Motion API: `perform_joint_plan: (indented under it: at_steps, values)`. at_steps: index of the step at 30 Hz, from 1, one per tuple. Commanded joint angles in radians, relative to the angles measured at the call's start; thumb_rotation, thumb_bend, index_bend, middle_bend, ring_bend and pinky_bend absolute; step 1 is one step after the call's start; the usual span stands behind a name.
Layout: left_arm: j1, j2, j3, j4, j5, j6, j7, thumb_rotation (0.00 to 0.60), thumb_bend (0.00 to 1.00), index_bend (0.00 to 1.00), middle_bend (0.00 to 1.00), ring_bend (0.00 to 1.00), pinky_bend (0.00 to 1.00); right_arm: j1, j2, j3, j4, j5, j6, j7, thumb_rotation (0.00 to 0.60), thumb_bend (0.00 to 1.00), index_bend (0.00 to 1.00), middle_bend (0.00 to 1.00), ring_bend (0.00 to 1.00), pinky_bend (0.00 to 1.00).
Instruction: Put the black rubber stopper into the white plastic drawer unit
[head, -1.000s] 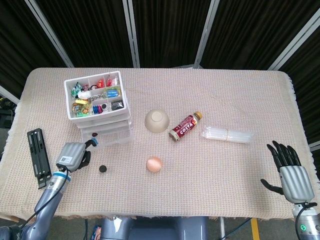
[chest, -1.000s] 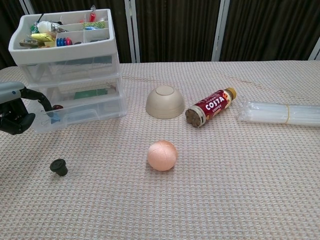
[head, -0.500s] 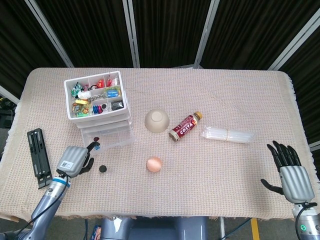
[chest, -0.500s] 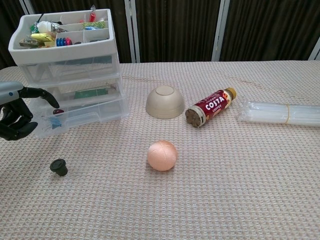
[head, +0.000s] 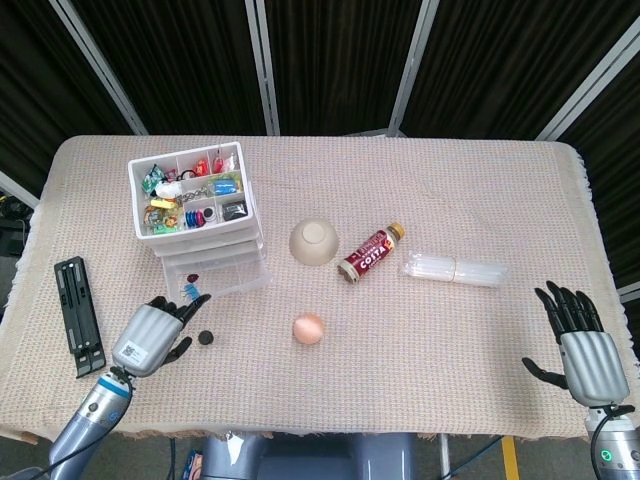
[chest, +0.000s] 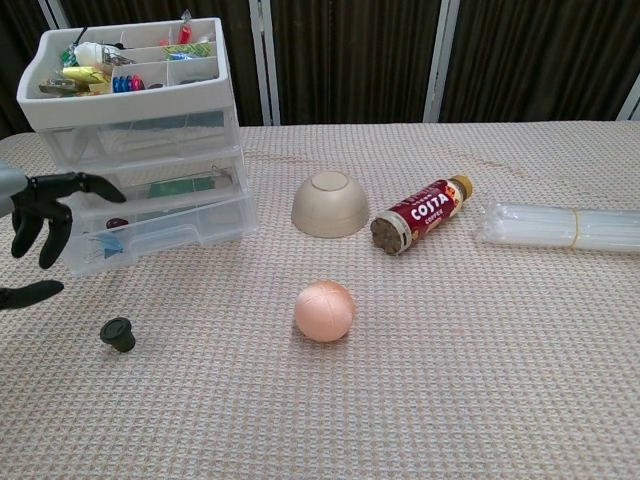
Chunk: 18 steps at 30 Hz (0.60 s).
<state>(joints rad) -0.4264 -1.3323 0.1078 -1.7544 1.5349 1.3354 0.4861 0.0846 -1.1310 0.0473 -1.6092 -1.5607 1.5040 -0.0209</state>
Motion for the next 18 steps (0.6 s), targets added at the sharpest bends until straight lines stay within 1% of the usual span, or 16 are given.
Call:
perform_joint_plan:
  at_steps: [1, 2, 5, 8, 11, 14, 18]
  values:
    - [0.006, 0.011, 0.024, 0.002, 0.007, -0.037, 0.013, 0.600, 0.33, 0.25, 0.75, 0.71, 0.53, -0.001, 0.000, 0.001, -0.001, 0.001, 0.001, 0.000, 0.600, 0.06, 0.06, 0.00, 0.00, 0.00]
    - [0.005, 0.011, 0.028, 0.001, 0.003, -0.049, 0.017, 0.600, 0.33, 0.29, 0.81, 0.75, 0.57, -0.001, 0.000, 0.001, -0.001, 0.002, 0.001, -0.001, 0.600, 0.06, 0.06, 0.00, 0.00, 0.00]
    - [0.003, 0.009, 0.029, 0.000, -0.013, -0.081, 0.025, 0.600, 0.33, 0.35, 0.91, 0.83, 0.65, -0.001, 0.000, 0.001, -0.001, 0.004, 0.000, -0.002, 0.600, 0.06, 0.06, 0.00, 0.00, 0.00]
    - [-0.001, 0.004, 0.021, 0.007, -0.032, -0.105, 0.040, 0.600, 0.33, 0.37, 0.96, 0.86, 0.69, 0.000, 0.000, 0.001, -0.002, 0.004, -0.001, -0.002, 0.600, 0.06, 0.06, 0.00, 0.00, 0.00]
    - [-0.007, -0.005, 0.007, 0.017, -0.068, -0.135, 0.056, 0.600, 0.33, 0.38, 0.99, 0.88, 0.71, -0.001, 0.000, 0.002, -0.002, 0.003, 0.000, -0.003, 0.600, 0.06, 0.06, 0.00, 0.00, 0.00]
    - [-0.023, -0.016, -0.011, 0.027, -0.130, -0.187, 0.095, 0.600, 0.33, 0.39, 0.99, 0.89, 0.71, -0.002, 0.000, 0.003, -0.001, 0.004, 0.003, -0.003, 0.600, 0.06, 0.06, 0.00, 0.00, 0.00]
    - [-0.039, -0.042, -0.027, 0.051, -0.154, -0.212, 0.151, 0.600, 0.33, 0.39, 1.00, 0.89, 0.71, -0.002, 0.000, 0.003, -0.002, 0.008, 0.000, -0.003, 0.600, 0.06, 0.07, 0.00, 0.00, 0.00]
